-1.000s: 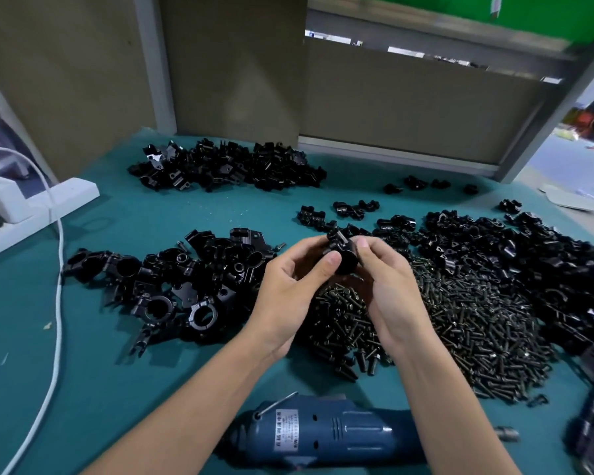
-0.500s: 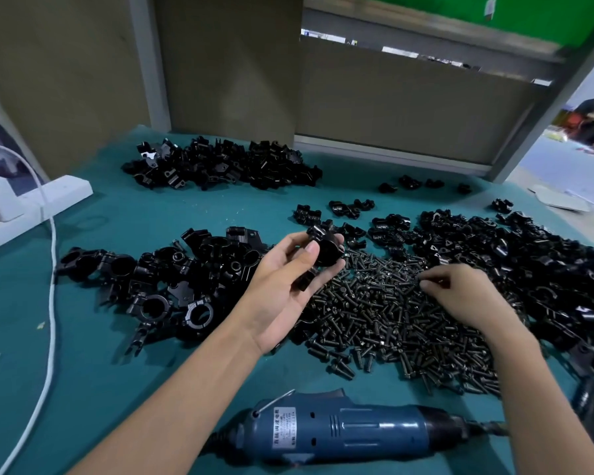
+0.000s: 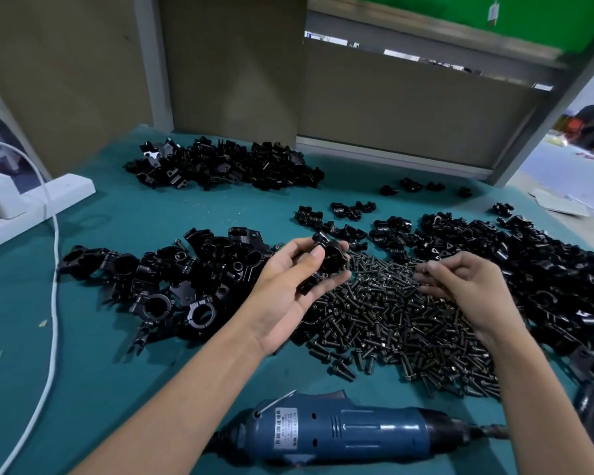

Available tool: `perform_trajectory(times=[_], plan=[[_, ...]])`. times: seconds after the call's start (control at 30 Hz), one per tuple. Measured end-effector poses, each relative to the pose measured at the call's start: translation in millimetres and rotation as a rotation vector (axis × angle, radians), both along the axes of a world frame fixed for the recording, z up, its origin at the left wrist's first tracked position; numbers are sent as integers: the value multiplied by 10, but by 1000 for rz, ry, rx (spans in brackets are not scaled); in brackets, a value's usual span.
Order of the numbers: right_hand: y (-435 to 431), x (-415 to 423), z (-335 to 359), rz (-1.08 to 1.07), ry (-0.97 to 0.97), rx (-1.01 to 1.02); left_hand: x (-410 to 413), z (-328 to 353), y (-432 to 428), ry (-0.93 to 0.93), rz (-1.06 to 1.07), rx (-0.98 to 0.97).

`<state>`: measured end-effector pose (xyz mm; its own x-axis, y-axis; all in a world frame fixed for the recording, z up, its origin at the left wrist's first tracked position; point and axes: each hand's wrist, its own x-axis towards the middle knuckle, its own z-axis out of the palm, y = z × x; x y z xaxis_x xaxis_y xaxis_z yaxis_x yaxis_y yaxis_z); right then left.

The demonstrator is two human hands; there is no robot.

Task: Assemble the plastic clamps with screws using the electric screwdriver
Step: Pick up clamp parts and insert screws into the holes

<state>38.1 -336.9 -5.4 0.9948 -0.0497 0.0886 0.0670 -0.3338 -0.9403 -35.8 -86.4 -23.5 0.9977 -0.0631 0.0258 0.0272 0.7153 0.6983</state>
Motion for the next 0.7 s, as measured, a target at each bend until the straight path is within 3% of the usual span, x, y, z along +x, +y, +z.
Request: perform_trajectory(times=[0.07, 0.13, 0.33, 0.47, 0.7], plan=[[112, -91, 67, 93, 43, 311, -5, 0, 0, -10, -7, 4], [246, -159, 125, 153, 30, 357, -7, 0, -6, -14, -18, 6], [710, -339, 298, 299, -333, -29, 0, -18, -40, -16, -7, 80], [952, -438, 365, 276, -619, -317, -4, -28, -55, -49, -8, 113], [1043, -484, 373, 258, -782, -531, -13, 2, -75, -58, 24, 143]])
